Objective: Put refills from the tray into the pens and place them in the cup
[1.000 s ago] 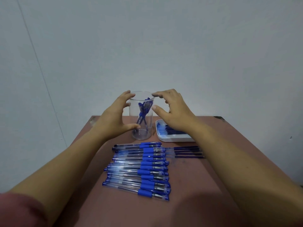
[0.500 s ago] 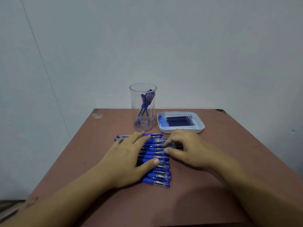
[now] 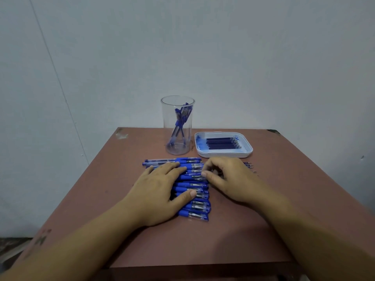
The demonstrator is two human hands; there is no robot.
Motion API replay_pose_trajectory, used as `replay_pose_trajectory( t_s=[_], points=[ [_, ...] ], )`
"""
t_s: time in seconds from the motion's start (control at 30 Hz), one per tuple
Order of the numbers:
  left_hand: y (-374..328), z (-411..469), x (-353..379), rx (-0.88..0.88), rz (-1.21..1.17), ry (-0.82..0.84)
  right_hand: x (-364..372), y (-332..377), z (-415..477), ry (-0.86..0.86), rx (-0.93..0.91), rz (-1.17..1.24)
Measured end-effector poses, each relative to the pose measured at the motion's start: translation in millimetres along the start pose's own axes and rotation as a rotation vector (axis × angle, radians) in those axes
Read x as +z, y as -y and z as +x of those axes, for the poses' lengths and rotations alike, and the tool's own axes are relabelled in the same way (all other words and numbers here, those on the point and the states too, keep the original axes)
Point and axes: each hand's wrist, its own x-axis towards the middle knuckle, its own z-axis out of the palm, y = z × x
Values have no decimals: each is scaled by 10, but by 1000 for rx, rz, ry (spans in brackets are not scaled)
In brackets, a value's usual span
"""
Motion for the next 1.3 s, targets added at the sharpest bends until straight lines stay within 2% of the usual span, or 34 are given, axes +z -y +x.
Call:
replay_pose_trajectory(
  t_s=[0.13,0.23,0.37,0.57,0.73,0.93,1.3],
  points=[
    [7,-13,10,26,-45,-37,7,-54,-6,-136,-29,38],
    [1,52,-43,94,-80,-176,-3,-59,-5,-227,-57,86],
    [-36,255,-181,282,-50,-359,-52,-14,-29,-289,-78,171],
    [-50,472,-181,390,-115,-364,-96,-12,-34,-357,-51,265],
    [34,472,-59,425,-155,-446,-91,-44,-22,-339,-164,135],
    [97,498,-27,423,-199,-496,-51,-61,24,-361,-158,91],
    [62,450,-61,412,-291,-440,-34,-38,7,-344,-136,127]
  ],
)
